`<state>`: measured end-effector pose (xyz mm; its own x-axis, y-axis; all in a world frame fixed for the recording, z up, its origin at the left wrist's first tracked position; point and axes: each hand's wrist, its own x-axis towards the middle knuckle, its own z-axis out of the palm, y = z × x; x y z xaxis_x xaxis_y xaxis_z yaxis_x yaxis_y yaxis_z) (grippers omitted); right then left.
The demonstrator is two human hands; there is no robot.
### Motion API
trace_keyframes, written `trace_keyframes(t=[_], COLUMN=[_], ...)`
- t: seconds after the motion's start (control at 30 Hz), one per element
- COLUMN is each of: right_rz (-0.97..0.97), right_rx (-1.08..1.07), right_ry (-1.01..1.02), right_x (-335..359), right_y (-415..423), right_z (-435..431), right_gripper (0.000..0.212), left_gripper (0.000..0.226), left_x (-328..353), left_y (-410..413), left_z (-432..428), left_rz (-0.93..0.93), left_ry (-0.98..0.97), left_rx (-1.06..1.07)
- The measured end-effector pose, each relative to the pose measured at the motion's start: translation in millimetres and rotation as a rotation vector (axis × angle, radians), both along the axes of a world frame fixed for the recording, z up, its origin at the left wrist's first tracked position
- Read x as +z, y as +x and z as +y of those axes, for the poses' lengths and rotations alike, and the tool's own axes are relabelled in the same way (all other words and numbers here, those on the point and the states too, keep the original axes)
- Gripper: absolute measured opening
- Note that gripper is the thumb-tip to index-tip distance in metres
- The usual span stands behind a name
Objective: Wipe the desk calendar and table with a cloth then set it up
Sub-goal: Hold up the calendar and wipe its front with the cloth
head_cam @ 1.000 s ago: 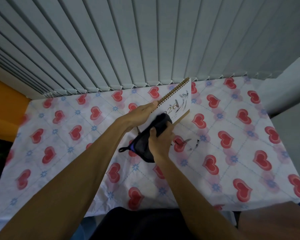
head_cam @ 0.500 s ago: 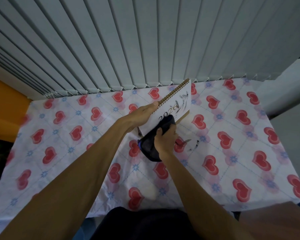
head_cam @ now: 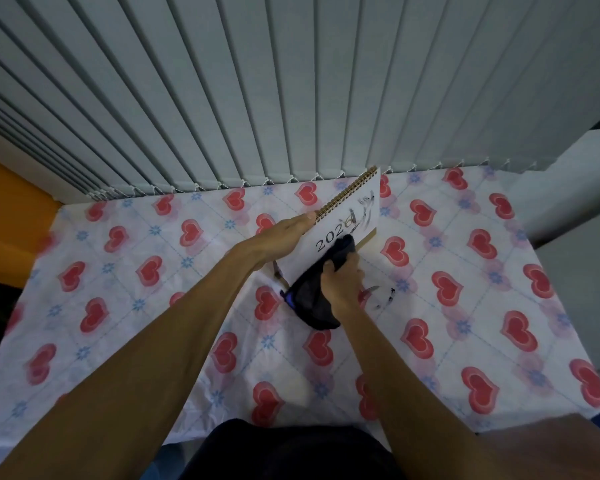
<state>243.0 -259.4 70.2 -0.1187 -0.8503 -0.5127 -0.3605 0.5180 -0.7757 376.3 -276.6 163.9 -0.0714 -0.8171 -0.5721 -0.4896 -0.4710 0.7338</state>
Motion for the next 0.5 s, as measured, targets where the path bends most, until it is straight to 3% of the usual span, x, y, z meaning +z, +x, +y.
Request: trace_keyframes(t=[0.13, 0.3, 0.5], right_rz=[-0.007, -0.065, -0.092], right_rx=[0.037, -0.015, -0.096], right_ry=[0.011, -0.014, -0.306], right_x=[-10.0, -10.8, 8.0], right_y=[-10.8, -7.8, 4.5], right_z=[-5.7, -12.1, -33.3], right_gripper=[0.049, 0.041, 0.05], left_gripper=[0.029, 0.067, 0.063], left_x=[14.7, 11.0, 3.0], left_y=[-8.7, -26.4, -28.7], left_z=[-20.5, -33.0, -40.4], left_rz=[-0.044, -0.131, -0.212], left_ry=[-0.007, -0.056, -0.107], left_rx=[-0.033, -0.053, -0.019])
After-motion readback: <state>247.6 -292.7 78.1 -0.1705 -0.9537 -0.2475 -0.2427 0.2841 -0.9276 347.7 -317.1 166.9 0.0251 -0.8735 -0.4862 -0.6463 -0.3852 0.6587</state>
